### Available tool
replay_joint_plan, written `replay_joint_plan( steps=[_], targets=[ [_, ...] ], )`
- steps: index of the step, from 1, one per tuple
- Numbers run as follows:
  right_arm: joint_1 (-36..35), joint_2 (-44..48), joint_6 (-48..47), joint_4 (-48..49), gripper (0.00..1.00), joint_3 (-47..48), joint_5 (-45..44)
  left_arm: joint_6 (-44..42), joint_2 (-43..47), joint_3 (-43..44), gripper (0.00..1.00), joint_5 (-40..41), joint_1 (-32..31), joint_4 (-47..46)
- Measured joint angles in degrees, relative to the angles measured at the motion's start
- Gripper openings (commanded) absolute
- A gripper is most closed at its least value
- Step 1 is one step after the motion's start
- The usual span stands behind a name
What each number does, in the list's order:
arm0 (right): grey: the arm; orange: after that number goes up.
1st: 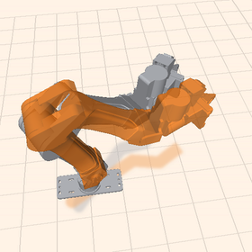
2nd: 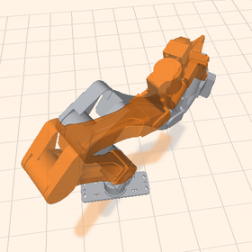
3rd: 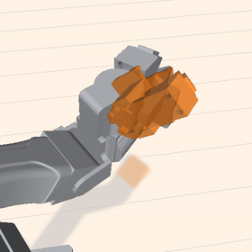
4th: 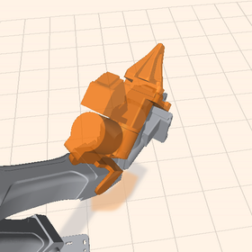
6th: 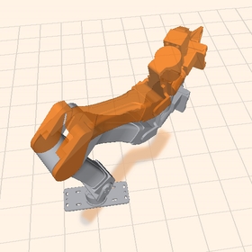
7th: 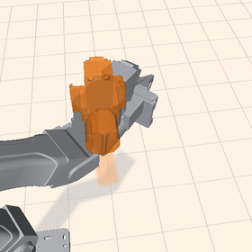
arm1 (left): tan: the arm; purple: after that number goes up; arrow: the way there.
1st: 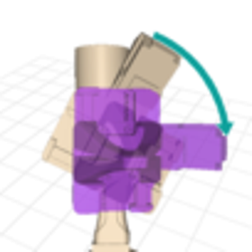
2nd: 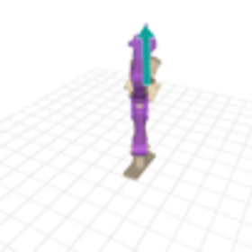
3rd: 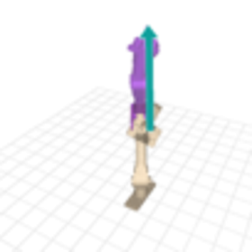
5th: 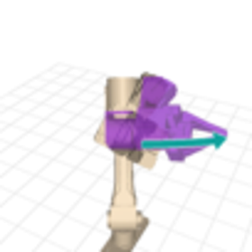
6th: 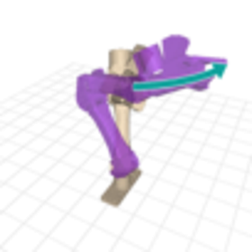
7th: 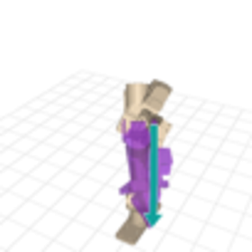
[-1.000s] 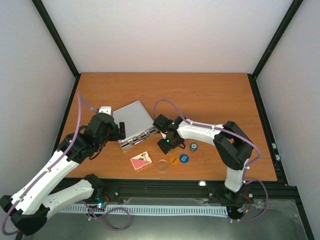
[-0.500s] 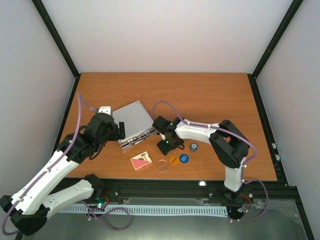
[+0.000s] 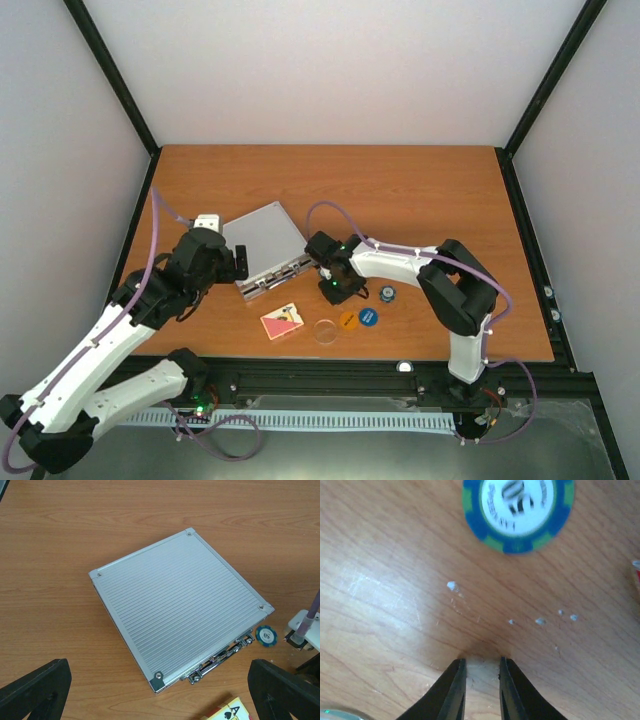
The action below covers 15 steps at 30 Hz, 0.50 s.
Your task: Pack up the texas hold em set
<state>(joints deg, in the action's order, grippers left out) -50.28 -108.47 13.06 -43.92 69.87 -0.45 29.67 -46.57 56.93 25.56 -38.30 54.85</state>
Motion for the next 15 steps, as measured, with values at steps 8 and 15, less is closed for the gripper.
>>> replay_joint_plan(
  steps=[8, 15],
  targets=[
    [0.00, 0.00, 0.17, -0.20, 0.50, 0.07, -0.37, 0.02, 0.09, -0.31, 1.00, 0.02, 0.00, 0.22],
    [0.13, 0.00, -0.48, -2.51, 0.99, 2.60, -2.27, 0.00, 0.24, -0.31, 1.00, 0.02, 0.00, 0.22]
  ],
)
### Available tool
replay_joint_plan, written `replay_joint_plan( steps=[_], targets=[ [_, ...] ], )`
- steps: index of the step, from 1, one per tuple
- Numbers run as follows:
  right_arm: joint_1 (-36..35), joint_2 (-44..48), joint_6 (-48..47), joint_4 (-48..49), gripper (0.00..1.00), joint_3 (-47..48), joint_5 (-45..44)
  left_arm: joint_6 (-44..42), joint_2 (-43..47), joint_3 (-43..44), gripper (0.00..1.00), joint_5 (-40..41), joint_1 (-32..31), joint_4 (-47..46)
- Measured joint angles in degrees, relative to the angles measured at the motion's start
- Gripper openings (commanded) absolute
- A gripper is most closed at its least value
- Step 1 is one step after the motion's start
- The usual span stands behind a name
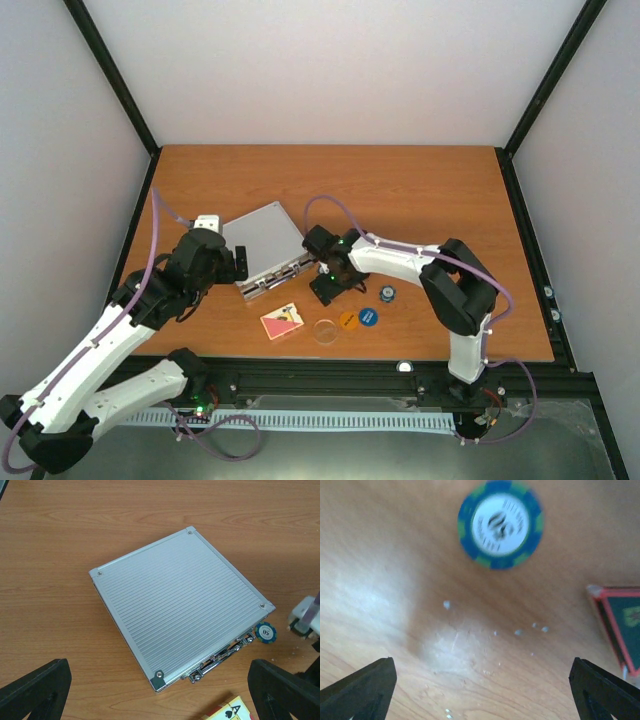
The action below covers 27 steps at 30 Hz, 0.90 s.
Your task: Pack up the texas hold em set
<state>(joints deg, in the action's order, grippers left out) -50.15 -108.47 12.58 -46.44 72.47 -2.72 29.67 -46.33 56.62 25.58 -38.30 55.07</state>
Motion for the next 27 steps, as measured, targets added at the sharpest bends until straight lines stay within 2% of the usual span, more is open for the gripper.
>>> replay_joint_plan(
  steps=[6, 15, 27],
  targets=[
    [1.07, 0.24, -0.63, 0.85, 0.99, 4.33, -1.03, -0.02, 0.00, 0.00, 1.00, 0.00, 0.00, 0.04],
    [3.87, 2.05, -1.77, 7.96, 0.94, 0.09, 0.66, -0.09, -0.26, 0.02, 1.00, 0.00, 0.00, 0.04],
    [5.92, 0.83, -3.54, 14.51, 0.89, -0.04, 3.85, -0.11, -1.18, 0.02, 1.00, 0.02, 0.00, 0.04]
  ],
)
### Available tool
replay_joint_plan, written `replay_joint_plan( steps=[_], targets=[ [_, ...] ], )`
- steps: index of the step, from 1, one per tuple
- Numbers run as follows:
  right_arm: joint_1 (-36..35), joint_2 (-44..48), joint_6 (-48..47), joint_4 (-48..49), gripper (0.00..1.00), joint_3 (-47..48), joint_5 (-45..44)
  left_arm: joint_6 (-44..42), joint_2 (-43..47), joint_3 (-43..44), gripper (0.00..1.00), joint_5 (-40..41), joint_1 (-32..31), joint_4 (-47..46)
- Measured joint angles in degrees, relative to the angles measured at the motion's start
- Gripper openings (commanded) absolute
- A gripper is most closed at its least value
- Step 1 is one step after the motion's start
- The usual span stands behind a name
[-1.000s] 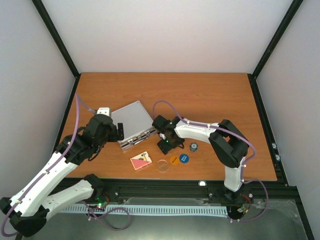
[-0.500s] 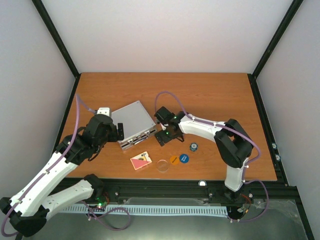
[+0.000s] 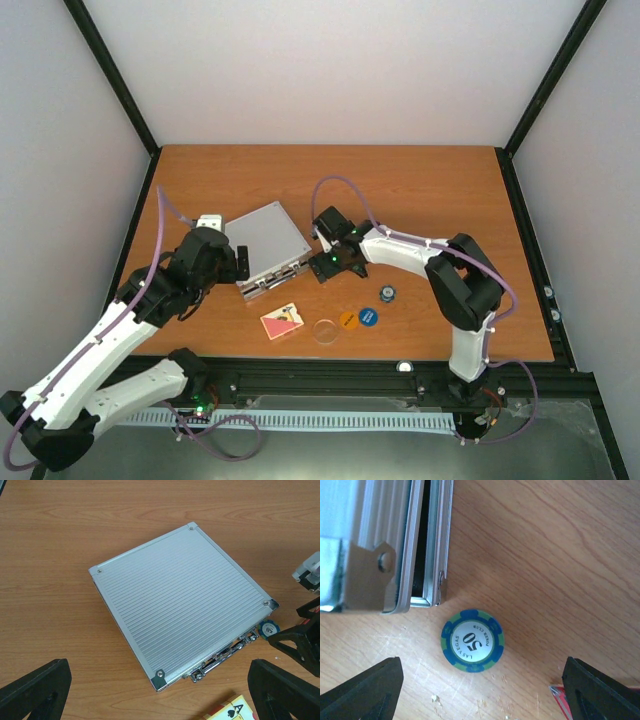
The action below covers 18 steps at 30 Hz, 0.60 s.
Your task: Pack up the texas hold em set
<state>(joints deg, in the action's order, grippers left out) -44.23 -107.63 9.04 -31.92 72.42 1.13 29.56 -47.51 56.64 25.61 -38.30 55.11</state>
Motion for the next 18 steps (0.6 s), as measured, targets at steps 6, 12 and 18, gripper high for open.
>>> replay_joint_plan(
  steps=[6, 12, 18],
  targets=[
    [0.02, -1.68, 0.02, 2.45, 0.86, -0.33, 0.90, 0.00, 0.00, 0.00, 1.00, 0.13, 0.00, 0.02],
    [0.07, -2.25, 0.44, 5.35, 0.85, -1.81, 0.94, 0.00, -0.15, 0.02, 1.00, 0.13, 0.00, 0.04],
    [0.17, -2.95, 1.09, 7.63, 0.84, -2.99, 1.11, 0.00, -0.46, 0.13, 1.00, 0.13, 0.00, 0.07]
  ],
)
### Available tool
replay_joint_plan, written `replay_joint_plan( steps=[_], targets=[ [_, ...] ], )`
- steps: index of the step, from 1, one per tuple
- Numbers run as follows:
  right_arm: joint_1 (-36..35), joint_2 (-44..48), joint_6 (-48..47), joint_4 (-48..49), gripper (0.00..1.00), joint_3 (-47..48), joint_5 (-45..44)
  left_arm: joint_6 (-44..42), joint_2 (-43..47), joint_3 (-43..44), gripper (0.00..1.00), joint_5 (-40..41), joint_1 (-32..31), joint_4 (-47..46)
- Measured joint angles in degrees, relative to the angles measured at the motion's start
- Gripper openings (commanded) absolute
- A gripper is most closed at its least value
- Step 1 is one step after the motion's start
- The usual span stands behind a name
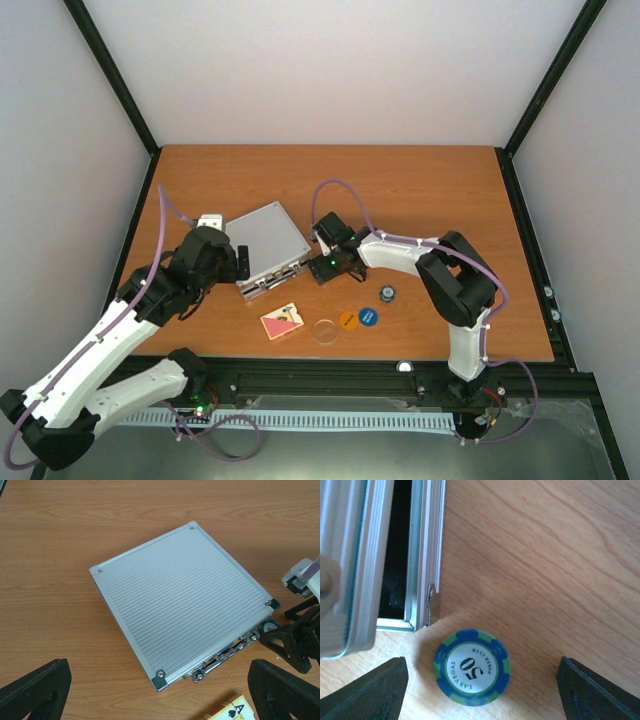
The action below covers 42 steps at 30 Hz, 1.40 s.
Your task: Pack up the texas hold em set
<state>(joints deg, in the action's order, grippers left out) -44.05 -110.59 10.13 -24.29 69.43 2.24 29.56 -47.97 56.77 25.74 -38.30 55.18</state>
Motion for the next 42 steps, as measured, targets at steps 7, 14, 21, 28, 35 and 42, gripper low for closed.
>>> replay_joint_plan(
  steps=[7, 14, 21, 28, 35, 42],
  targets=[
    [0.04, -0.28, 0.85, 2.64, 0.79, -0.44, -0.20, 0.02, -0.68, 0.20, 1.00, 0.00, 0.00, 0.28],
    [0.04, -0.35, 1.60, 4.72, 0.76, -1.33, -1.18, 0.02, -1.09, 0.33, 1.00, -0.02, 0.00, 0.33],
    [0.04, 0.61, 2.10, 8.17, 0.59, -4.09, -2.54, 0.02, -1.25, 0.42, 1.00, -0.04, 0.00, 0.33],
    [0.04, 1.25, 2.78, 10.34, 0.48, -6.08, -4.37, 0.02, -1.60, 0.42, 1.00, -0.07, 0.00, 0.33],
    [0.02, 3.41, 3.26, 11.02, 0.48, -9.05, -4.94, 0.00, -1.95, 0.83, 1.00, -0.09, 0.00, 0.26],
    [-0.35, 7.61, 5.01, 9.31, 0.51, -13.55, -5.53, 0.00, -2.12, 0.83, 1.00, -0.31, 0.00, 0.24]
  ],
)
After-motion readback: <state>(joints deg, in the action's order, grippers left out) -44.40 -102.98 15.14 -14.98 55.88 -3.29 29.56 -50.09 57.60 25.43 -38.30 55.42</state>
